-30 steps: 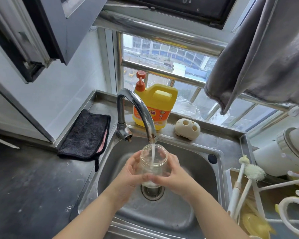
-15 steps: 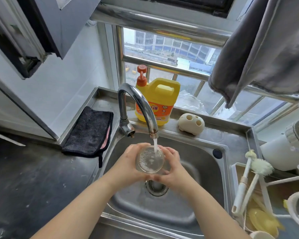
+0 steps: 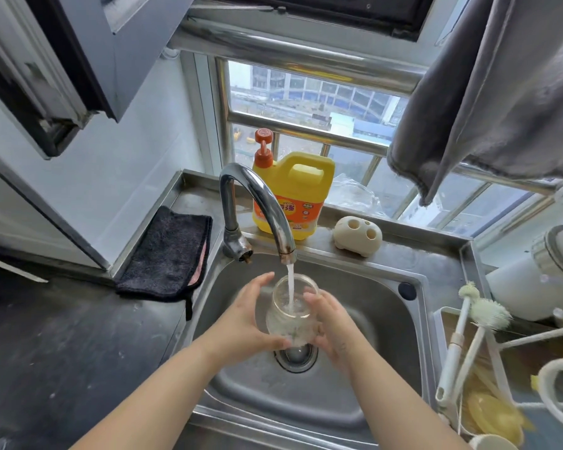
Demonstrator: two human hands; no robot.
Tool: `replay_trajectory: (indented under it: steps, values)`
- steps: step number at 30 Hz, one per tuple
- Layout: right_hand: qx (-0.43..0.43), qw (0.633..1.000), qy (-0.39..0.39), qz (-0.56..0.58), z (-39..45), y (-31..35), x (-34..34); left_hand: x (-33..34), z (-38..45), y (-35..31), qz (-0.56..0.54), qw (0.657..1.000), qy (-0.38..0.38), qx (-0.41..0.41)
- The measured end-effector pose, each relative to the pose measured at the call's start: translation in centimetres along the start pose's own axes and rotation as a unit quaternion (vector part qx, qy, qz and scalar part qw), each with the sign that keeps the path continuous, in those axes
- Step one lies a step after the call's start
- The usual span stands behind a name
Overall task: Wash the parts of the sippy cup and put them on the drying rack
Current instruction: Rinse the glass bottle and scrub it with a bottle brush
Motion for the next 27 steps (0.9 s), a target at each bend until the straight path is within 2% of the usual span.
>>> replay_trajectory:
  steps: [2,6,12,17,20,25,27]
  values:
    - [-0.008,1.000,-0.002,0.014,0.4,0.1,0.0,-0.6,0.0,0.3,0.000,1.000,-0.012,-0.010]
    - [0.023,0.998,0.043,-0.050,0.1,-1.0,0.9,-0.5,-0.2,0.2,-0.002,1.000,0.005,-0.013]
    - [-0.012,0.997,-0.012,-0.076,0.6,-0.2,-1.4,0.7,-0.5,0.6,0.029,0.998,0.043,-0.024]
    - [0.013,0.997,0.011,-0.077,0.2,0.2,-1.4,0.2,-0.4,0.8,0.082,0.996,0.004,-0.023]
    - [-0.024,0.998,-0.002,-0.066,-0.1,1.2,-1.2,-0.2,-0.4,0.2,0.092,0.996,-0.011,-0.007]
    - [-0.002,0.993,0.074,-0.092,-0.6,0.8,0.2,-0.5,-0.4,-0.5,0.088,0.996,-0.024,0.003]
    - [-0.002,0.995,0.065,-0.069,-0.6,1.0,-0.2,-0.5,-0.4,-0.5,0.090,0.996,-0.022,0.002]
Point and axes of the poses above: each hand's wrist, its own z-axis towards the middle knuckle, its own x-axis out of the palm, y = z × x, the point moved 10 cm from there along z, towards the middle knuckle, and after that the axes turned 14 degrees about z, right-handed, at the moved point
